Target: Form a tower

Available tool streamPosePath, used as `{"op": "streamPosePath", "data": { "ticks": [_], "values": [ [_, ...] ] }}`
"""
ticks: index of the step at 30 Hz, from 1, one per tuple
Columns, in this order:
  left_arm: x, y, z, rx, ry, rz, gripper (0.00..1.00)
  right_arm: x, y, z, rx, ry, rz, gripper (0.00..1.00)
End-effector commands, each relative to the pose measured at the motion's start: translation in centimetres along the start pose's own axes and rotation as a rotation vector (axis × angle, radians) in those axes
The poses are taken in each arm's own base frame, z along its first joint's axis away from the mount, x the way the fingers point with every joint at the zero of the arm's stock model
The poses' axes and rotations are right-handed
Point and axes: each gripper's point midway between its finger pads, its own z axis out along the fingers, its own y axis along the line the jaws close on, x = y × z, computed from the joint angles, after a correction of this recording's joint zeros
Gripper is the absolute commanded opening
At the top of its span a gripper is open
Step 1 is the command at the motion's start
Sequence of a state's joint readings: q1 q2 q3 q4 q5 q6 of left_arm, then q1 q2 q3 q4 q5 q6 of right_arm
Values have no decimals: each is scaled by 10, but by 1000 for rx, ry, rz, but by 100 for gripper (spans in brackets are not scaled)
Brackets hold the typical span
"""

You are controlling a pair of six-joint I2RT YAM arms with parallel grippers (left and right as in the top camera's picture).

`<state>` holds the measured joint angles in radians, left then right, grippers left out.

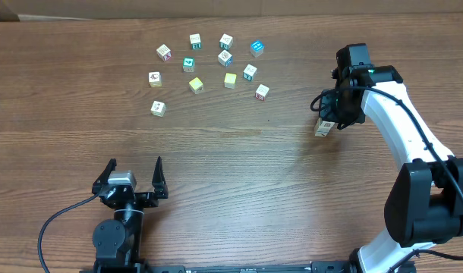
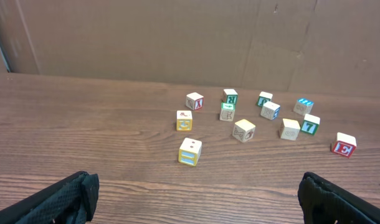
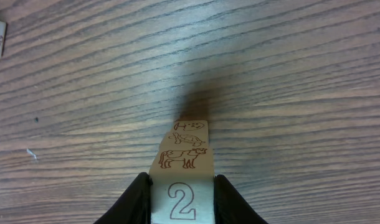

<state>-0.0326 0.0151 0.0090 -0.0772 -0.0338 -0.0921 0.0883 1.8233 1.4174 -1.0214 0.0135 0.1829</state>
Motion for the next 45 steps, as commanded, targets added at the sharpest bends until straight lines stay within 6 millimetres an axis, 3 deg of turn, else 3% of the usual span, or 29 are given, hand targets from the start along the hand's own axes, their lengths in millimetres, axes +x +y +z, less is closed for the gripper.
{"op": "streamPosePath", "data": {
  "ticks": [1,45],
  "values": [
    [0,-1,0,5,-7,29,100,-4,3,-6,-12,-17,-3,25],
    [-1,-1,0,6,-7,29,100,-9,5,-12,-15,-30,-64,26]
  ]
}}
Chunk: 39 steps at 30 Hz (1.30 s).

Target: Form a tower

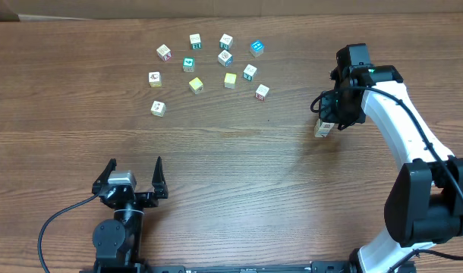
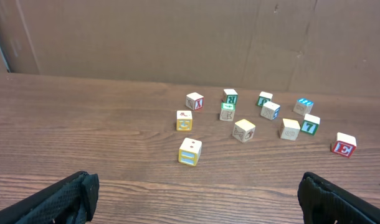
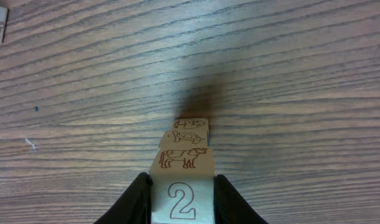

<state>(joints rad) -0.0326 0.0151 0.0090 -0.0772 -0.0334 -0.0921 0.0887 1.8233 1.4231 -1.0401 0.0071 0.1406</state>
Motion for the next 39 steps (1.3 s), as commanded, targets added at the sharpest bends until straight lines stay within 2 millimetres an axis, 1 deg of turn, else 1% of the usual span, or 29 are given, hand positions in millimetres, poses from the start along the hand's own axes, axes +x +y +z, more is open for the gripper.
{"op": "streamPosePath", "data": {
  "ticks": [1,9,12,15,23,27,39],
  "values": [
    [0,-1,0,5,-7,29,100,-12,4,-11,-11,-45,-21,26],
    [0,-1,0,5,-7,29,100,-12,4,-11,-13,-44,-21,26],
    [0,-1,0,5,-7,29,100,-11,10,-11,-45,-42,-22,26],
    [-1,-1,0,6,-7,29,99,-12,10,-11,-48,-44,-44,26],
    [0,-1,0,5,-7,29,100,-12,5,-11,-17,-46,-43,26],
    [0,-1,0,5,-7,29,100,-12,4,-11,-17,-46,-42,29],
    [0,-1,0,5,-7,29,100,-11,4,-11,-17,-43,-42,32]
  ]
}}
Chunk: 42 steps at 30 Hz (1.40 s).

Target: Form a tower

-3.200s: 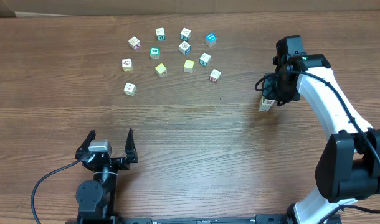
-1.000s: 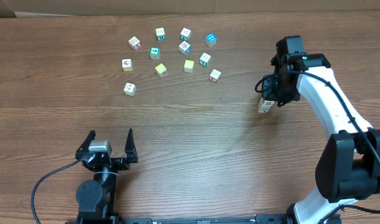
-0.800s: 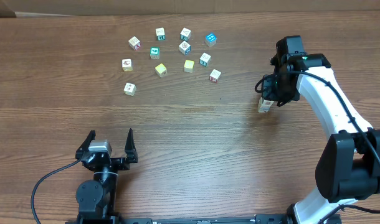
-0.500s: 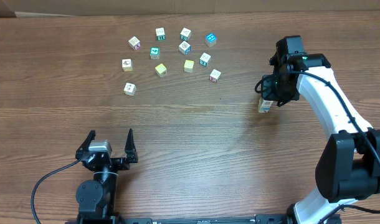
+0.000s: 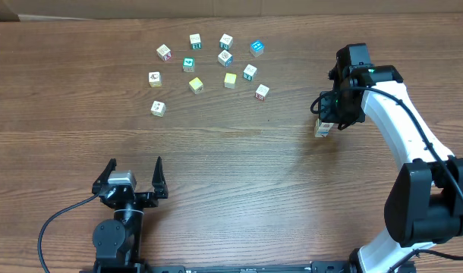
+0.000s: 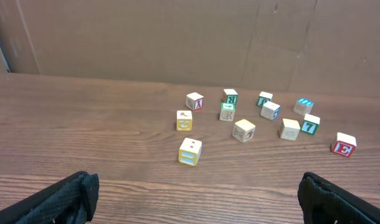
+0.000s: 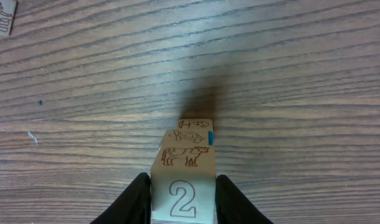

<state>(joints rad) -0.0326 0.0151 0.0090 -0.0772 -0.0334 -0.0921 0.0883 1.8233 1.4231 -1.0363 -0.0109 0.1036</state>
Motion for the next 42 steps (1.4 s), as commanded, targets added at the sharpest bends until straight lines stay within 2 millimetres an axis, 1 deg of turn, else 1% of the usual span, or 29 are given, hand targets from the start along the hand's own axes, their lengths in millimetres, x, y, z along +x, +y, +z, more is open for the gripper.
{"op": "streamPosePath", "data": {
  "ticks": [1,3,4,5,8,9,11,15,21,23,31,36,42],
  "values": [
    [-1,-1,0,5,-7,29,100,-11,1,-11,2,-42,-6,34],
    [0,-1,0,5,-7,29,100,-11,1,-11,2,-42,-6,38],
    [-1,-1,0,6,-7,29,100,-11,1,-11,2,-43,-6,42],
    [-1,-1,0,6,-7,29,100,-11,1,-11,2,-43,-6,52],
    [0,-1,0,5,-7,29,100,-12,1,-11,2,-47,-6,68],
    [0,-1,0,5,-7,29,100,-12,1,-11,1,-46,-6,71],
    [-1,-1,0,5,-7,29,100,-11,1,-10,2,-41,-6,73],
    [-1,-1,0,5,-7,29,100,-7,0,-6,7,-19,-6,74],
    [0,-1,0,5,-7,29,100,-1,-4,13,30,28,-5,74],
    [0,-1,0,5,-7,29,100,0,-4,16,31,31,-5,74],
    [0,-1,0,5,-7,29,100,8,-6,26,33,48,-4,69],
    [-1,-1,0,5,-7,29,100,11,-7,37,36,41,-1,68],
    [-1,-1,0,5,-7,29,100,10,-8,39,41,31,-1,63]
  ]
}}
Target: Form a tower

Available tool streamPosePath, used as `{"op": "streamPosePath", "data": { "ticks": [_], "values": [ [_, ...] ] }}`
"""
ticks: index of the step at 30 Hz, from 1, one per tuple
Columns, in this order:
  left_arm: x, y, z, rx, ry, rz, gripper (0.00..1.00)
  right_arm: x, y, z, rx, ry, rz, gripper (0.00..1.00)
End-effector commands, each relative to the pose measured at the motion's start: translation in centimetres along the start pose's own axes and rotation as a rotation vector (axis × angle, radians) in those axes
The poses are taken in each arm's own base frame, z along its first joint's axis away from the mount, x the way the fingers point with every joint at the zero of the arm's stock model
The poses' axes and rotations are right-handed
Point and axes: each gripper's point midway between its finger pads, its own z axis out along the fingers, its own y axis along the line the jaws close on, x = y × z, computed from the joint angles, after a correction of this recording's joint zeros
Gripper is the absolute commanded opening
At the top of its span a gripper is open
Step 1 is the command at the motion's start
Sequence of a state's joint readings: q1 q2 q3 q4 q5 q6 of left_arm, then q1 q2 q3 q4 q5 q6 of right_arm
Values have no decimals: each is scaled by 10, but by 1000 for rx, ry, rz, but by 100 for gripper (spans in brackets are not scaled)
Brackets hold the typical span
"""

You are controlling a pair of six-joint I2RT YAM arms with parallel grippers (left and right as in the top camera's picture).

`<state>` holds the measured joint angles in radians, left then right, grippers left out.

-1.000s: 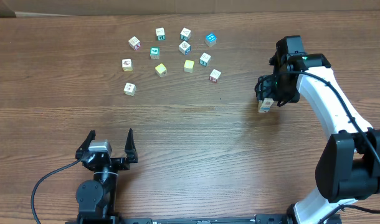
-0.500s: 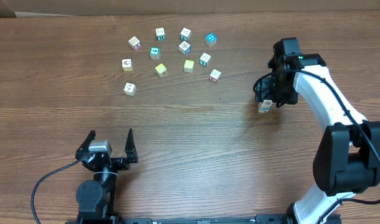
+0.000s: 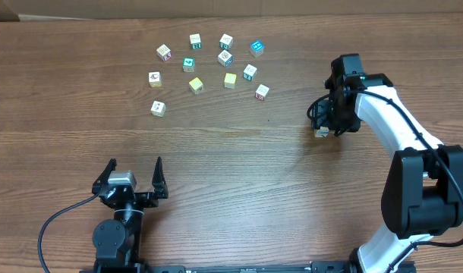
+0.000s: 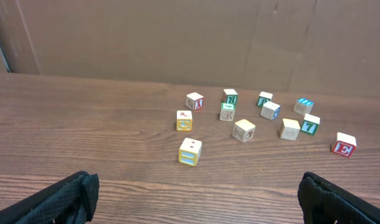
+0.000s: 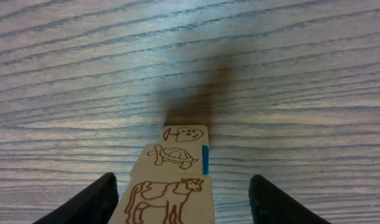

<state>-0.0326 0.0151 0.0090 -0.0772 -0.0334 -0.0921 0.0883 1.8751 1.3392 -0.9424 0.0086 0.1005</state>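
Observation:
A small tower of wooden picture blocks point(image 5: 177, 174) stands on the table. Its top block shows a cow point(image 5: 168, 200), the one below a turtle, the lowest a smaller drawing. My right gripper point(image 5: 182, 190) is open, one finger point(image 5: 98, 200) on each side of the cow block and apart from it. From overhead the tower point(image 3: 321, 132) shows only partly under the right gripper point(image 3: 332, 120). My left gripper point(image 3: 133, 180) rests open near the front edge, holding nothing, its fingers point(image 4: 59, 198) at the frame's lower corners.
Several loose letter and picture blocks point(image 3: 209, 64) lie scattered at the back of the wooden table point(image 3: 239, 167), also in the left wrist view as a cluster of blocks point(image 4: 265, 121). A cardboard wall point(image 4: 177, 37) stands behind them.
My right gripper was shut on the cow block, held over the stack. Now its jaws stand open and the cow block rests on the turtle block. The left arm has not moved.
At all three earlier moments my right gripper was shut on the cow block marked 2, over the two stacked blocks, with only slight shifts. Now the gripper is open and the block sits on top. The left gripper stayed open and still.

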Motion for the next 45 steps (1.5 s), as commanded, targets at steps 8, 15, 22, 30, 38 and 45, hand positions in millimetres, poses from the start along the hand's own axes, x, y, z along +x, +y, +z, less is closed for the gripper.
{"op": "streamPosePath", "data": {
  "ticks": [8,15,22,30,38,45],
  "values": [
    [0,-1,0,5,-7,29,100,2,2,6,13,-8,-10,60],
    [0,-1,0,5,-7,29,100,6,6,15,41,-20,-37,60],
    [-1,-1,0,5,-7,29,100,1,1,15,74,-42,-36,57],
    [0,-1,0,5,-7,29,100,2,1,16,75,-40,-34,55],
    [0,-1,0,5,-7,29,100,2,0,16,75,-41,-14,55],
    [0,-1,0,5,-7,29,100,2,0,16,75,-41,-14,51]
  ]
}}
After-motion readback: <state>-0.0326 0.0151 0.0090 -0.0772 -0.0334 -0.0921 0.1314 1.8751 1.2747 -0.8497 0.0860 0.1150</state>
